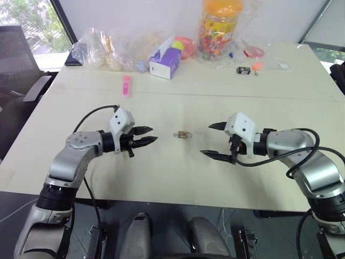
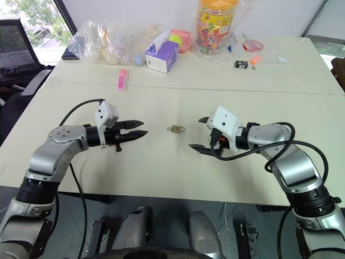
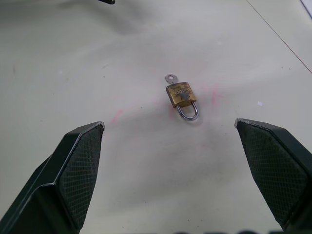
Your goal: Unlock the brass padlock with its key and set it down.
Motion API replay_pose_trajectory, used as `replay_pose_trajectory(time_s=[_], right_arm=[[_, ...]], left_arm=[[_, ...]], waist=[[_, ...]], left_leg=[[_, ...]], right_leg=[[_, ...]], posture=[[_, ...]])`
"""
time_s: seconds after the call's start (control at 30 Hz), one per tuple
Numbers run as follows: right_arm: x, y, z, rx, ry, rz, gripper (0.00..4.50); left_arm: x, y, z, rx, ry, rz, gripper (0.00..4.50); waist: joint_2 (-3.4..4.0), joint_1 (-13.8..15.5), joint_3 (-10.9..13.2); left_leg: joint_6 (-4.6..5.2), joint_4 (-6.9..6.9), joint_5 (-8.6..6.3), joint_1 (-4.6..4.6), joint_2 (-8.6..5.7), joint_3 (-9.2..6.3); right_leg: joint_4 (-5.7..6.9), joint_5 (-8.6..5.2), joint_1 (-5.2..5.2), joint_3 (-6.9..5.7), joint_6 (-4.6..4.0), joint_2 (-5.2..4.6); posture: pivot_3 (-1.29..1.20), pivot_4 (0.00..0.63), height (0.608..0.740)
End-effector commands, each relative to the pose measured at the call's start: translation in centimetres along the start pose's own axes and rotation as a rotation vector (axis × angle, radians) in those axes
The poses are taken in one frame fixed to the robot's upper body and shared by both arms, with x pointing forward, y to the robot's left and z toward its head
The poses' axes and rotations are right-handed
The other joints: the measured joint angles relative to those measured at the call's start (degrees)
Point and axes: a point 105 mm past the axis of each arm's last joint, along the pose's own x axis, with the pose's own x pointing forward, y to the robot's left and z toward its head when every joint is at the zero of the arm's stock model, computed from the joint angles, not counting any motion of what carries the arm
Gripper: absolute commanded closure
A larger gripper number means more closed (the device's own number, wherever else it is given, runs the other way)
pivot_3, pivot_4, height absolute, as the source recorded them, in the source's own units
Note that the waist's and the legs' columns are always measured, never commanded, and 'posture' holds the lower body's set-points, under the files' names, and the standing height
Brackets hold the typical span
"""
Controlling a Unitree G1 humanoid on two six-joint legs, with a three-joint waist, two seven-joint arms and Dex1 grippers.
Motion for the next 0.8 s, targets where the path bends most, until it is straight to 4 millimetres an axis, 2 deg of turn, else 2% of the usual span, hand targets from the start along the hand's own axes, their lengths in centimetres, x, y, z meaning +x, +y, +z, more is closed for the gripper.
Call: replay_pose_trajectory(time_s=[0.03, 0.1, 0.23, 0.57, 0.8], right_arm=[[-0.1, 0.3, 1.4, -0.033, -0.041, -0.003, 0.00], [0.0, 0.4, 1.5, -0.028, -0.048, -0.001, 0.00], [-0.1, 0.4, 1.4, -0.018, -0.044, -0.005, 0.00], [0.4, -0.3, 1.2, 0.021, -0.052, -0.037, 0.00], [2.8, -0.8, 0.4, 0.009, -0.014, 0.038, 0.00]], left_arm=[[0.0, 0.2, 1.4, 0.043, -0.037, 0.005, 2.69], [0.1, 0.6, 1.6, 0.052, -0.044, 0.035, 2.69], [0.1, 0.3, 2.1, 0.026, -0.072, 0.007, 2.69], [0.6, -0.4, 1.0, 0.039, -0.029, -0.030, 2.69], [0.8, -1.1, -0.2, 0.085, 0.039, -0.069, 2.69]], waist=[[0.00, 0.00, 0.00], [0.00, 0.01, 0.00], [0.00, 0.03, 0.00], [0.00, -0.07, 0.00], [0.00, -0.26, 0.00]], left_leg=[[0.00, 0.00, 0.00, 0.00, 0.00, 0.00], [0.00, 0.00, 0.00, 0.00, 0.00, 0.00], [0.00, 0.01, 0.00, 0.00, 0.00, 0.00], [0.00, 0.00, 0.00, 0.00, 0.00, 0.00], [0.00, 0.00, 0.00, 0.01, 0.00, 0.00]], right_leg=[[0.00, 0.00, 0.00, 0.00, 0.00, 0.00], [0.00, 0.00, 0.00, 0.00, 0.00, 0.00], [0.00, 0.00, 0.01, 0.00, 0.00, 0.00], [0.00, 0.00, 0.00, 0.00, 0.00, 0.01], [0.00, 0.00, 0.00, 0.00, 0.00, 0.01]], posture=[[0.00, 0.150, 0.740], [0.00, 0.150, 0.740], [0.00, 0.150, 0.740], [0.00, 0.150, 0.740], [0.00, 0.150, 0.740]])
